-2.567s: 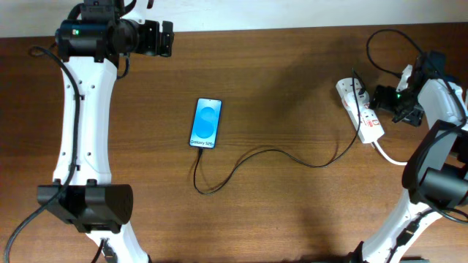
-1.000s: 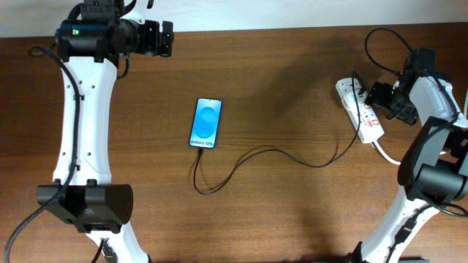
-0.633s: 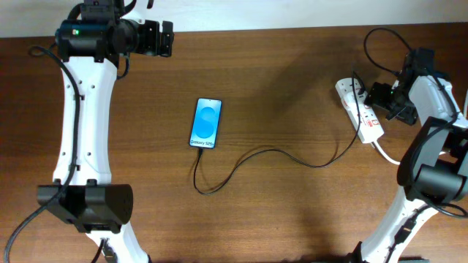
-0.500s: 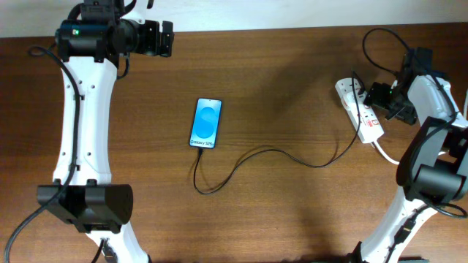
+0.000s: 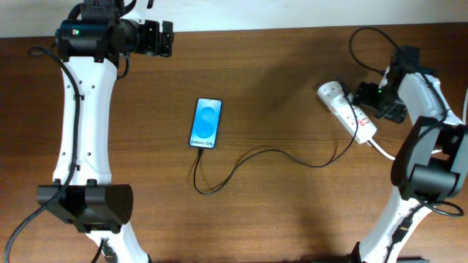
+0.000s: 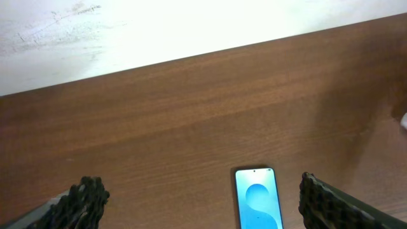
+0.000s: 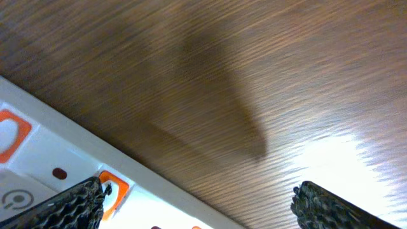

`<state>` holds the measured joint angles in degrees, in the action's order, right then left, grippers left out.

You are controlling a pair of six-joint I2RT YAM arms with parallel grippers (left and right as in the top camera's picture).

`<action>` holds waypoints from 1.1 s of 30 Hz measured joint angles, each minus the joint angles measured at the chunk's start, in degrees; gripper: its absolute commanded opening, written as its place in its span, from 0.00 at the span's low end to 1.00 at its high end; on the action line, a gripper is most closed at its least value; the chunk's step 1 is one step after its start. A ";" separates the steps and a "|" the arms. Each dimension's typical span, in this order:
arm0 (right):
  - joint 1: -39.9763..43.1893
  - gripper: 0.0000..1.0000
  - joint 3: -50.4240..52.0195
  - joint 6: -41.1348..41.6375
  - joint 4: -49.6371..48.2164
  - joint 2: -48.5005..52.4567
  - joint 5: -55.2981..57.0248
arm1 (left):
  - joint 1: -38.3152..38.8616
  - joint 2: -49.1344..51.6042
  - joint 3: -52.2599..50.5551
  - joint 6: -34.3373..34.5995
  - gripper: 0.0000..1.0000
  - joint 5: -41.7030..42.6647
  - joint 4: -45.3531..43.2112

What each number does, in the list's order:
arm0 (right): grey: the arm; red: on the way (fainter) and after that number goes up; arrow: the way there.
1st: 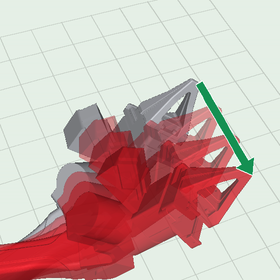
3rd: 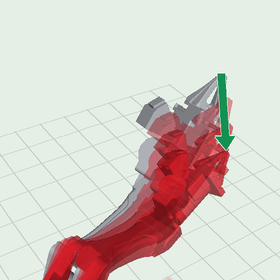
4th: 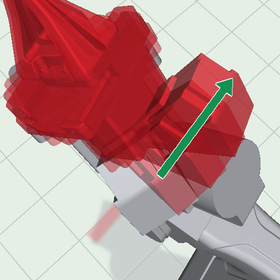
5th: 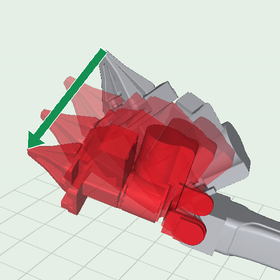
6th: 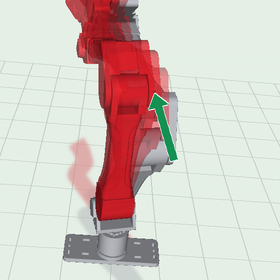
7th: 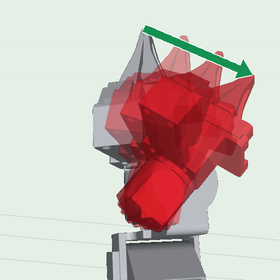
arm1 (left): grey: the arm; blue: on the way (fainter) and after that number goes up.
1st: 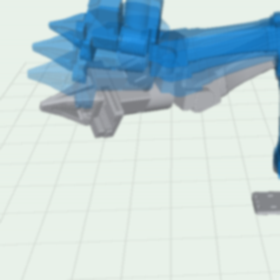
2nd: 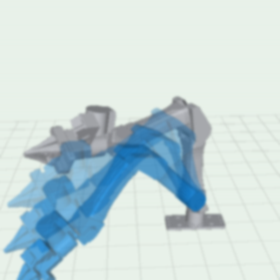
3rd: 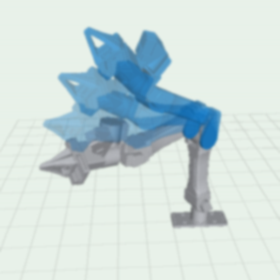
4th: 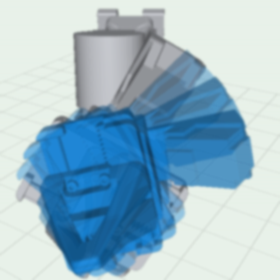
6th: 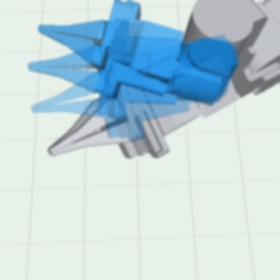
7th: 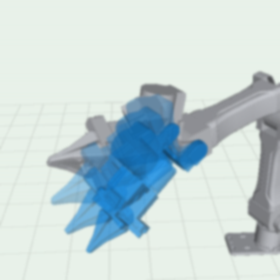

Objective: Plug charger to phone and switch on socket
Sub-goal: 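Position the right gripper over the power strip's switch, then press the power strip's switch down with the right gripper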

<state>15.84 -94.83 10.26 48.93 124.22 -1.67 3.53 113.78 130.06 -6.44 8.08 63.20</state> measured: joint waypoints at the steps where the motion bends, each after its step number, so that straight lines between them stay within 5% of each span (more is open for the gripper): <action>1: -0.85 0.98 0.11 -0.02 0.57 0.00 -1.20 | 0.00 0.02 0.00 -0.02 0.99 0.00 0.02; 33: -1.68 0.99 -2.51 -2.99 5.46 0.90 -3.50 | 0.00 0.00 0.00 0.00 0.99 0.00 0.00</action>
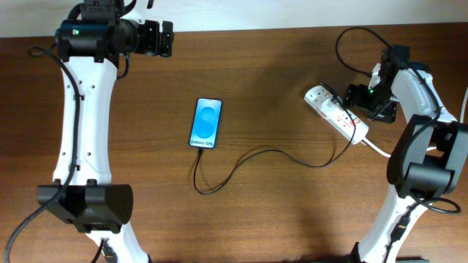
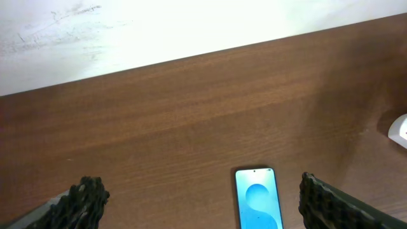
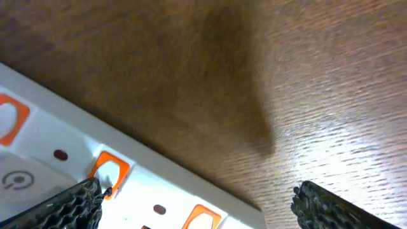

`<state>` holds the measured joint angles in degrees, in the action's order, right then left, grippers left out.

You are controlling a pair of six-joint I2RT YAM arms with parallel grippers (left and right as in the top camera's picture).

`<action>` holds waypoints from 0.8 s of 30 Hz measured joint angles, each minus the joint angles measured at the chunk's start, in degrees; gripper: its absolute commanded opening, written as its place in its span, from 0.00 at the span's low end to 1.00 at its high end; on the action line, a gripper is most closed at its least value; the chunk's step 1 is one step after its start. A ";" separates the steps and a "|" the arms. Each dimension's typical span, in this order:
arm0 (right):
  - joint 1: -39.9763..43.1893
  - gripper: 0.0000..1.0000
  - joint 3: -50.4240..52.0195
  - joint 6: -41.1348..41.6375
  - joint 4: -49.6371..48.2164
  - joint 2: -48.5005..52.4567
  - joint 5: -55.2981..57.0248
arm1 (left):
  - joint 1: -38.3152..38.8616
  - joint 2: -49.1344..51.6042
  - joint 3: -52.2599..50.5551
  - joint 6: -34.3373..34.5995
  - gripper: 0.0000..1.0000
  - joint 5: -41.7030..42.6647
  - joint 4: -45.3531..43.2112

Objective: Plug charger to phone and switch on socket
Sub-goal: 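Press the power strip's switch down with the right gripper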

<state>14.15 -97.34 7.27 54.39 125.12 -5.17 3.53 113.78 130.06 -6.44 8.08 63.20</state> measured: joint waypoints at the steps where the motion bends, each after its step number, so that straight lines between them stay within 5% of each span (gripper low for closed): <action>1: 0.02 0.99 0.00 0.35 -0.92 0.00 0.59 | 0.00 0.00 0.00 0.00 0.99 0.00 0.00; 24: 0.98 0.99 1.79 0.66 -3.54 0.22 -0.07 | 0.00 0.02 0.00 0.00 0.99 0.00 0.00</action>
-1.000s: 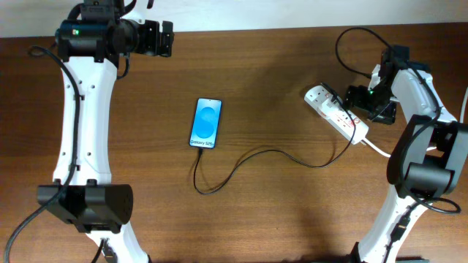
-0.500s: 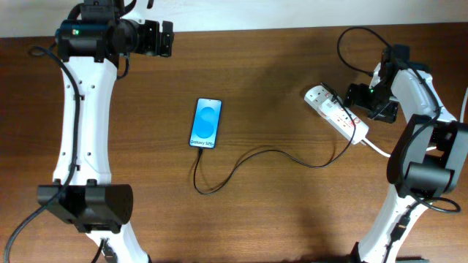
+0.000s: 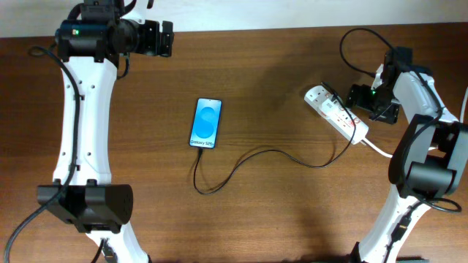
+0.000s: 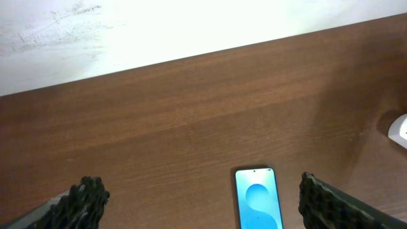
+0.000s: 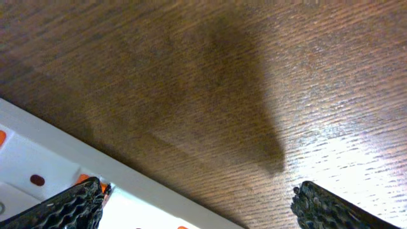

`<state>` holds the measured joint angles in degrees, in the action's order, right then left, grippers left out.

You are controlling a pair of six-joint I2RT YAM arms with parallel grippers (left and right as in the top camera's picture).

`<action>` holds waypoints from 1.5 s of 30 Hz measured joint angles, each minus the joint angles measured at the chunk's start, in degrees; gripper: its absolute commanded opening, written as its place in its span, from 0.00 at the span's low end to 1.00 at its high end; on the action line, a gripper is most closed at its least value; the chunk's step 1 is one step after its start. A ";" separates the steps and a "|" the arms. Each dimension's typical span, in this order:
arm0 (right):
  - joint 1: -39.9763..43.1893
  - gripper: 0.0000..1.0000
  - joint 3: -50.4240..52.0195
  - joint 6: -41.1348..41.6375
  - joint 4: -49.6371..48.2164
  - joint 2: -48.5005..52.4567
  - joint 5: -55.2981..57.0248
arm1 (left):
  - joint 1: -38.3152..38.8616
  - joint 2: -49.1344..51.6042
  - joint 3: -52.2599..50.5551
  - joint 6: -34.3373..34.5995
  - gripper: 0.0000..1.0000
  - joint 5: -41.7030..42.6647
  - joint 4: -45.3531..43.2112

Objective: Plug charger to phone and switch on socket
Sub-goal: 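Press the power strip's switch down with the right gripper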

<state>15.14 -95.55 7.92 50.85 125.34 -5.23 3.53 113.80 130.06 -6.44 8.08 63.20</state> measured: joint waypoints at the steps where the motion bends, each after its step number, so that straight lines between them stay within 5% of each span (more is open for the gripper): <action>1: 0.04 0.99 0.11 0.00 -0.24 0.00 -0.11 | 0.00 0.00 0.00 0.00 0.99 0.00 0.00; 45: 0.26 0.98 4.13 -2.36 1.73 -2.08 -6.47 | 0.00 0.00 0.00 0.00 0.99 0.00 0.04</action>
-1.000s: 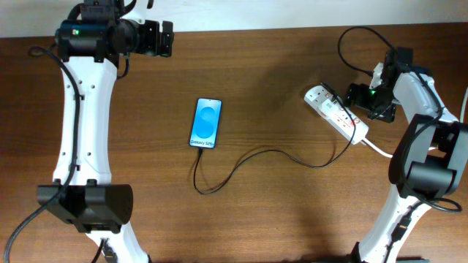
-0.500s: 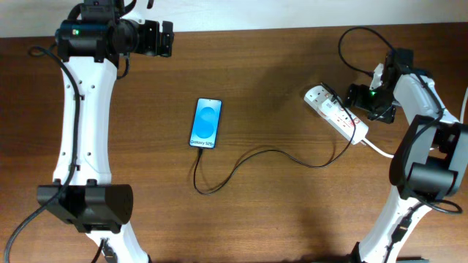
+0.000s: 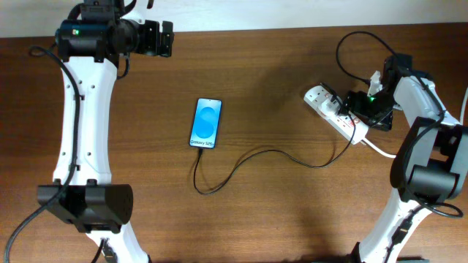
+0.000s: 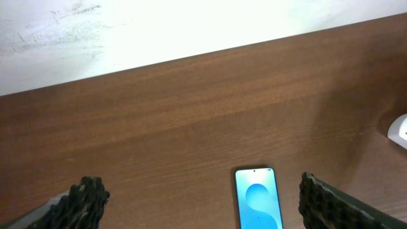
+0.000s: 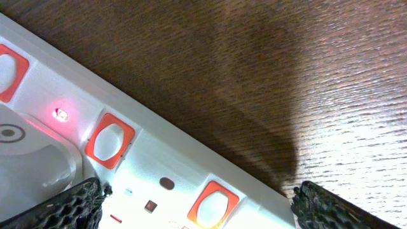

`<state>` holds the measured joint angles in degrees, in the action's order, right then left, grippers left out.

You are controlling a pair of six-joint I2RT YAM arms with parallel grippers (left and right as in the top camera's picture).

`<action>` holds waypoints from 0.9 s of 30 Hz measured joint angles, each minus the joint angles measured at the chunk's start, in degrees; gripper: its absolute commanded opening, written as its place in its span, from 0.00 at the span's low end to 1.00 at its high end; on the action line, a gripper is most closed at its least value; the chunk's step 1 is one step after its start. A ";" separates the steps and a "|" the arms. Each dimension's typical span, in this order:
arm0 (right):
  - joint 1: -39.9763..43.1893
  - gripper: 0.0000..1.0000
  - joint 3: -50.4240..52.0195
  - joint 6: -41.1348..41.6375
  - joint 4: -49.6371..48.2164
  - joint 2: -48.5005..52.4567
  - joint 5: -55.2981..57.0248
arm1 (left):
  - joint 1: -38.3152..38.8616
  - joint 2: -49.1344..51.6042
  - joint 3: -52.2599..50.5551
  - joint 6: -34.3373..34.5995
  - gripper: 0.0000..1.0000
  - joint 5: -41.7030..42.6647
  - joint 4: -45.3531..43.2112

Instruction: Plug charger to phone and switch on socket

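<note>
The phone [image 3: 205,123] lies screen-up and lit at mid-table, and its top end shows in the left wrist view [image 4: 257,197]. A black charger cable [image 3: 256,155] runs from its lower end to the white power strip [image 3: 335,111]. My right gripper [image 3: 360,104] is open right over the strip's right part. In the right wrist view [image 5: 200,213] the strip [image 5: 159,159] fills the lower left with orange switches [image 5: 109,140], and a small red light [image 5: 62,114] glows beside a white adapter [image 5: 28,159]. My left gripper [image 3: 167,38] is open and high at the back left, seen also in its own view [image 4: 203,207].
The strip's white lead [image 3: 380,151] runs off to the right under my right arm. A black cable loop [image 3: 351,44] arcs behind the strip. The pale wall edge [image 4: 127,32] borders the table's far side.
My right gripper has moved left and closer onto the power strip, which now fills more of its view. A red indicator on the strip, dark before, is now lit. Left arm unchanged.
At first the strip lay further right with my open right gripper beside it. Then the strip sat a little further left. The gripper stood slightly off it after that, indicators dark. Now it is over the strip with a red light on. Phone and cable stayed put.
</note>
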<state>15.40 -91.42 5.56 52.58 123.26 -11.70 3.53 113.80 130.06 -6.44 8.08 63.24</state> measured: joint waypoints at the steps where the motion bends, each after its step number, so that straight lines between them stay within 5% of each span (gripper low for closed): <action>1: 0.00 0.99 -0.11 0.00 0.11 0.00 0.09 | 0.00 -0.02 0.00 0.00 0.99 0.00 0.00; 8: 2.27 0.98 -11.02 -0.11 7.34 1.18 5.31 | 0.00 -0.02 0.00 0.00 0.99 0.00 0.04; 20: 5.77 0.99 -51.89 -0.24 41.79 -0.48 12.52 | 0.00 0.00 0.00 0.00 0.99 -0.02 0.07; 27: 0.15 0.98 -59.21 -0.20 44.39 -18.80 6.54 | 0.00 0.00 0.00 0.00 0.99 -0.04 0.04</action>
<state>15.55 -150.63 5.37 96.97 104.47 -5.17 3.53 113.80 130.06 -6.44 8.03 63.29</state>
